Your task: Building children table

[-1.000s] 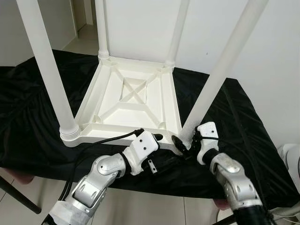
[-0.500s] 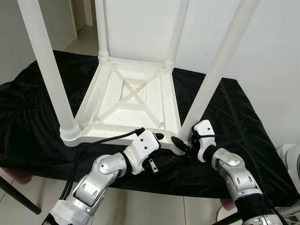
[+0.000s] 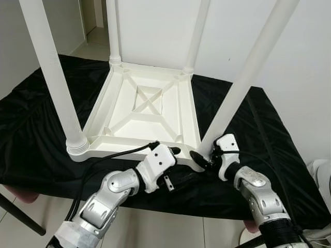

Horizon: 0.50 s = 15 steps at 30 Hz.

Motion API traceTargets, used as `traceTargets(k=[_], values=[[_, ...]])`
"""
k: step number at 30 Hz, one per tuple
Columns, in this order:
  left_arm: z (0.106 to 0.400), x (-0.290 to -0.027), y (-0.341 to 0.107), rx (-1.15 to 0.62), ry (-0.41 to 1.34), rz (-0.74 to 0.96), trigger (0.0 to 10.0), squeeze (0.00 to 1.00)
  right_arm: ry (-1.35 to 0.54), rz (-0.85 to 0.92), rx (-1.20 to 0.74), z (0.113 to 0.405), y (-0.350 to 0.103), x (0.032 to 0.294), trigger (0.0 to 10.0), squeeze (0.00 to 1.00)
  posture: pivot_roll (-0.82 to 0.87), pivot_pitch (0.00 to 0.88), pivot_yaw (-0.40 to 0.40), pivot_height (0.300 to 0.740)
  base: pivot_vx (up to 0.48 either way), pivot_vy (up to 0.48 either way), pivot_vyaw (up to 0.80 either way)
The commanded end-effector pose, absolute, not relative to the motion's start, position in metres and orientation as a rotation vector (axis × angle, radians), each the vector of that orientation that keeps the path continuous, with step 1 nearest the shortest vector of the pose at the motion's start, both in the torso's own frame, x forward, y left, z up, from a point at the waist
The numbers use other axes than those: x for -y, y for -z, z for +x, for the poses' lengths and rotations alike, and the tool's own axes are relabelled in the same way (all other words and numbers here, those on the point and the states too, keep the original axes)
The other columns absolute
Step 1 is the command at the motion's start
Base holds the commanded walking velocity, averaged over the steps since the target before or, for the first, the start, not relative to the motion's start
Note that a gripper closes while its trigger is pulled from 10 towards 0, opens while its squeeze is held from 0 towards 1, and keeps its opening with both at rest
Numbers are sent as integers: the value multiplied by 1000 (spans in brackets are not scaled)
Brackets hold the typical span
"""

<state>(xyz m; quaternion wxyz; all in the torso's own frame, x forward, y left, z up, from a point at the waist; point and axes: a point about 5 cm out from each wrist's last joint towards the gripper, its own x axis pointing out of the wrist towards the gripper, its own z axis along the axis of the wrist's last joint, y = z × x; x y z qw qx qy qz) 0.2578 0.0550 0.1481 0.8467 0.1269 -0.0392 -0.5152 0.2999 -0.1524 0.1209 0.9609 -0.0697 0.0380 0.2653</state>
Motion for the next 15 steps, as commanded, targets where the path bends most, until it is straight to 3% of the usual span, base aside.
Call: traceTargets(k=[1, 8, 10, 15], values=[[252, -52, -148, 76, 1146, 271, 10000, 0, -490, -142, -57, 301, -127, 157, 10000, 0, -70, 0, -81, 740, 0, 0, 0], [252, -52, -147, 70, 1141, 269, 10000, 0, -187, -86, -68, 291, -126, 150, 10000, 0, -66, 0, -89, 740, 0, 0, 0], [251, -52, -146, 67, 1140, 266, 10000, 0, 4, -81, -71, 283, -122, 148, 10000, 0, -71, 0, -86, 740, 0, 0, 0], [251, -51, -146, 67, 1144, 266, 10000, 0, 148, -57, -76, 273, -119, 137, 10000, 0, -71, 0, -85, 740, 0, 0, 0]])
